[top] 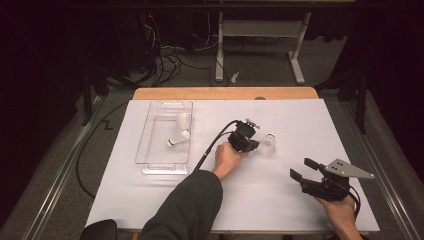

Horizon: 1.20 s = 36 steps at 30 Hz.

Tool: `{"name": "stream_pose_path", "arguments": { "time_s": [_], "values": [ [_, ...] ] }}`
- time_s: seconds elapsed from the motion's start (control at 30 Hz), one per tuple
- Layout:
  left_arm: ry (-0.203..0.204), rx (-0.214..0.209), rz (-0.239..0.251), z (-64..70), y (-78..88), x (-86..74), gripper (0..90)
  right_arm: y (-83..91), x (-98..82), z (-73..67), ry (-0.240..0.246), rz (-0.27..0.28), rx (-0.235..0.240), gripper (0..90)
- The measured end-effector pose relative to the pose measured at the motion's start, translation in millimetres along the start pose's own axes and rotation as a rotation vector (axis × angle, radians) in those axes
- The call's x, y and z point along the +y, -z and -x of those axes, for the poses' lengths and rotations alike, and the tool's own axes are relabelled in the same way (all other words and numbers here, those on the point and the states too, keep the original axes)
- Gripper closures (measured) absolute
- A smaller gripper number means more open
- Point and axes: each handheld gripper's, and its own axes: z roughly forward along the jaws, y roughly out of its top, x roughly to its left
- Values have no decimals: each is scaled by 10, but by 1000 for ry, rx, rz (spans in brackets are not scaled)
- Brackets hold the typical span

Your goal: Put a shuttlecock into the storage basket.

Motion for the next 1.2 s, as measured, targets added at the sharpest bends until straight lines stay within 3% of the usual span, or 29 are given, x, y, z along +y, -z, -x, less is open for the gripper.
{"name": "stream_pose_path", "arguments": {
  "time_s": [0.73,1.2],
  "values": [
    [-18,-20,47,46,279,18,900,-4,-1,-1,1,-3,-2,310],
    [-19,-20,76,58,441,-49,900,-5,-1,-3,2,-3,-2,310]
  ]
}}
